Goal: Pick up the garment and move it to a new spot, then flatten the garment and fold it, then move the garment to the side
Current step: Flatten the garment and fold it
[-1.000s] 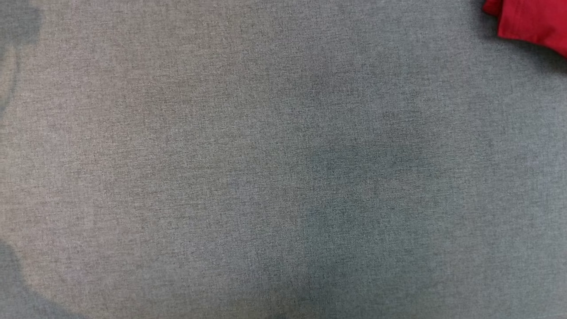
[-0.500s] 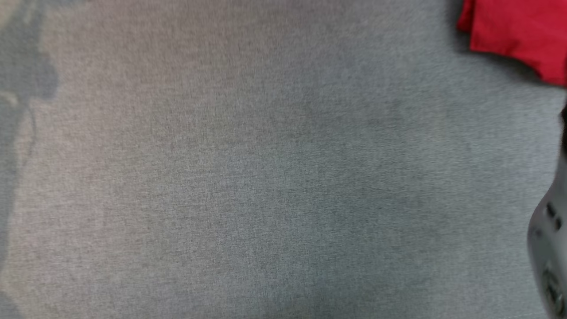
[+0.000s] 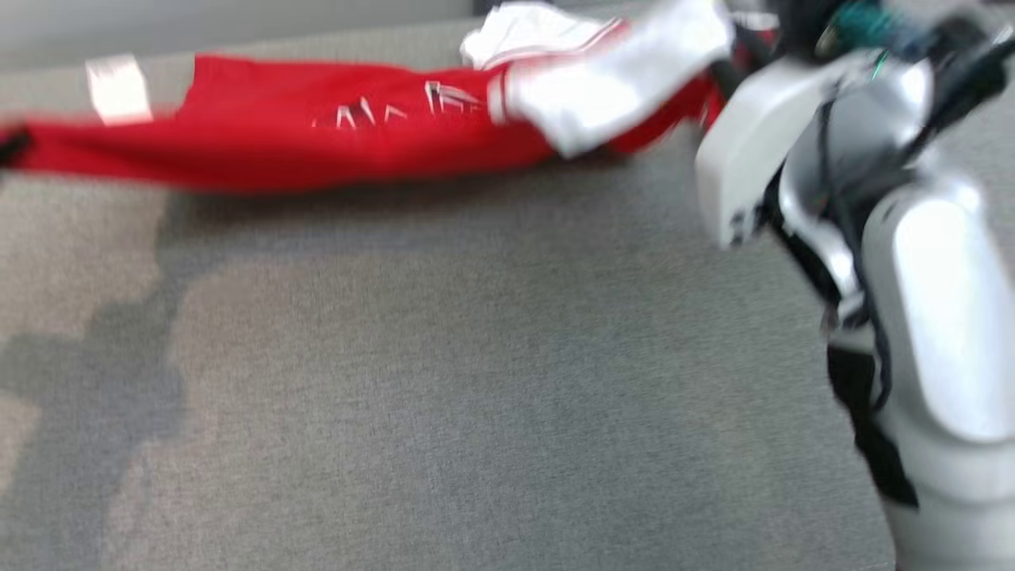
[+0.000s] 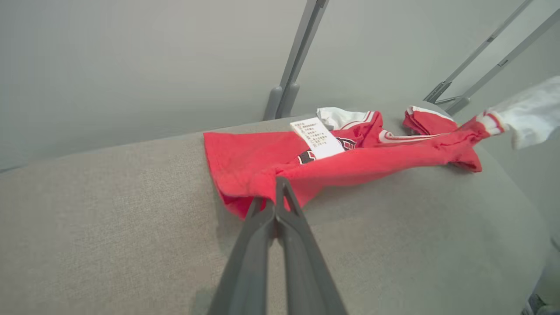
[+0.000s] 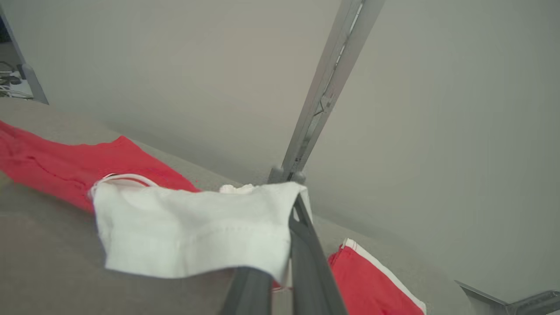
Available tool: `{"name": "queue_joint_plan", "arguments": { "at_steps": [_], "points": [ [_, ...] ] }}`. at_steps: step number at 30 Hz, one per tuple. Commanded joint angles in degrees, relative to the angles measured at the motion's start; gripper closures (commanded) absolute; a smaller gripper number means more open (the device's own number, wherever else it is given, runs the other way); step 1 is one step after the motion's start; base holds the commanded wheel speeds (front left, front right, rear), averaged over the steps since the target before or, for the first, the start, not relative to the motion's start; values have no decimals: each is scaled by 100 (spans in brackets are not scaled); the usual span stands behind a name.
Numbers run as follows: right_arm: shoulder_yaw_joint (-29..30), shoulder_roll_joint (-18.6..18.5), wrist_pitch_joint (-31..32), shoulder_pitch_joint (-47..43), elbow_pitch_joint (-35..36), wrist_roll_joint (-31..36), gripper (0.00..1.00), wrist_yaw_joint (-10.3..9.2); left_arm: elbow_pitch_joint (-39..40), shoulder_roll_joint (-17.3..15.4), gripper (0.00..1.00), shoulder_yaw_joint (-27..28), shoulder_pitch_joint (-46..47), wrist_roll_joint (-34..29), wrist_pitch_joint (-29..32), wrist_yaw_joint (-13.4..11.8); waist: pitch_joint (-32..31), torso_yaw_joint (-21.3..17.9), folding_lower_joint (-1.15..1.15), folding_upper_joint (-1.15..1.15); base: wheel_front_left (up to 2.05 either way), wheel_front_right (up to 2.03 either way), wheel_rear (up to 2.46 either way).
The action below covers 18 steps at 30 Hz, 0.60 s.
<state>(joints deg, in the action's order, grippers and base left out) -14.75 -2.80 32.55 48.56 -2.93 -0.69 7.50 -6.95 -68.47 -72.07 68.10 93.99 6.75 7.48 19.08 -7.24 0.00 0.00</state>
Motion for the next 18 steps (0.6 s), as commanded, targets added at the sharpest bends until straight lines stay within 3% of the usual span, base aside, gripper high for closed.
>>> {"name": "queue_joint_plan", "arguments": {
  "at_steps": [1, 4, 10, 18],
  "points": [
    [-7, -31, 283, -361, 36, -193, 100, -1, 201, -79, 100, -35, -357, 105, 53, 3, -382, -111, 0, 0, 0, 0, 0],
    [-89, -50, 857, -842, 274, -425, 100, -1, 517, -187, 100, -72, -875, 161, 107, 3, -575, -107, 0, 0, 0, 0, 0],
    [-298, -686, 2046, -1892, 1113, -1015, 100, -1, 996, -175, 100, -105, -1764, 79, 173, 3, -914, -40, 0, 0, 0, 0, 0],
    [85, -1010, 3464, -3982, 2571, -1403, 100, -1, 1265, -119, 100, -116, -2807, -274, 278, 3, -1205, 121, 0, 0, 0, 0, 0]
  ]
}}
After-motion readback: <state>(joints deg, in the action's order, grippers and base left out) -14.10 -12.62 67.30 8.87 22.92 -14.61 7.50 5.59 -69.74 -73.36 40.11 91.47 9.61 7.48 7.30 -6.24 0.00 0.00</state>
